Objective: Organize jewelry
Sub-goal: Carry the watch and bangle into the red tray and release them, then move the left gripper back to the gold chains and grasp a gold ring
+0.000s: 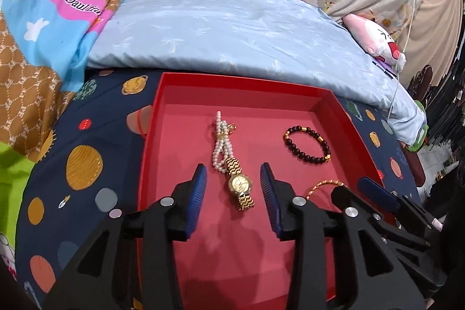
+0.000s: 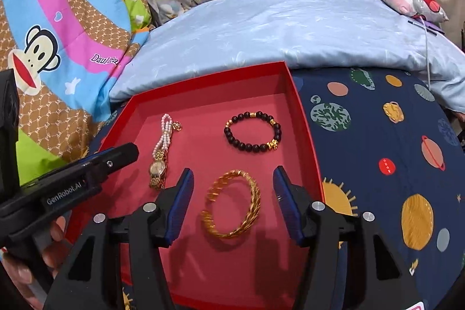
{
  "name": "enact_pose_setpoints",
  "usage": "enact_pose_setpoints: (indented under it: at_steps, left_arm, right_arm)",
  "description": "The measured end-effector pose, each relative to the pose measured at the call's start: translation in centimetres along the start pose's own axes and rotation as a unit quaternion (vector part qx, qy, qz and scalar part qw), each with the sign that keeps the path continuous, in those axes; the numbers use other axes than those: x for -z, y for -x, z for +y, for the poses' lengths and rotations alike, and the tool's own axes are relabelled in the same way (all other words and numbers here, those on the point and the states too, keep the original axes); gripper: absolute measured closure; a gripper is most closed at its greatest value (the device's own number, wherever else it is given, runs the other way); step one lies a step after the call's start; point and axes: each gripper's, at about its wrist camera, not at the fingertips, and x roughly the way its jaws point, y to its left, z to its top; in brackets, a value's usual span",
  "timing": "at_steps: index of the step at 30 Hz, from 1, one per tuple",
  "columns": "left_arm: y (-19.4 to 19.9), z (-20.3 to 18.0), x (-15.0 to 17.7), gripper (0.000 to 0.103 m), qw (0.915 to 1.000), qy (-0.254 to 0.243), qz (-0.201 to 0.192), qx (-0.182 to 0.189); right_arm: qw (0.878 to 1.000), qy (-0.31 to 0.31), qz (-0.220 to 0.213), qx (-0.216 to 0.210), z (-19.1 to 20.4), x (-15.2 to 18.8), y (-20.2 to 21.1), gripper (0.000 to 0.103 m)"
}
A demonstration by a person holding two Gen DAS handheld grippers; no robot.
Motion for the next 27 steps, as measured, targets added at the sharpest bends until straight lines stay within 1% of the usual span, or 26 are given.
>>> enact_pose_setpoints:
  at_steps: [3,6,11,16,21,23,25,27]
  left_arm:
    - [-0.1,0.2,0.7,0.066,0.9999,-0.004,0.003,-0.012]
    - [-0.5,0.4,1.4,0.066,0.9993,-0.015,0.010,-0.032]
    - [-0.7,0.2,1.9,0.067,0.9977,-0.042,0.000,-0.053]
    - [-1.3,0.5,1.5,0.067,0.9966,-0.053,-0.011,-0.062]
    - [-1.4,0.7,1.1,0.067,0.9970,-0.051,-0.005,-0.058]
    - [-1.0,0.9,1.1,0.067,0.9978,-0.043,-0.002,-0.050]
    - [0.2,1.1,1.3,0.067,0.9984,-0.037,-0.008,-0.042]
    - [1.5,0.9,1.7,0.067,0.9986,-0.037,-0.011,-0.037]
  right_arm:
    - [1.000,-0.002,-0.006,0.012,0.2,0.6,0.4,0.047]
    - [1.000,-0.011,-0.009,0.015,0.1,0.9,0.7,0.047]
    - [0.999,-0.015,-0.012,0.027,0.5,1.4,1.0,0.047]
    - [0.999,-0.023,-0.014,0.028,1.0,1.7,1.2,0.047]
    - [0.999,-0.013,-0.009,0.031,1.6,1.7,0.9,0.047]
    - [0.999,-0.031,-0.007,0.009,1.3,1.7,1.5,0.047]
    - [0.999,-0.043,-0.011,-0.001,1.2,1.8,2.4,0.047]
    - [0.999,-0.041,-0.015,-0.003,1.3,2.2,3.5,0.047]
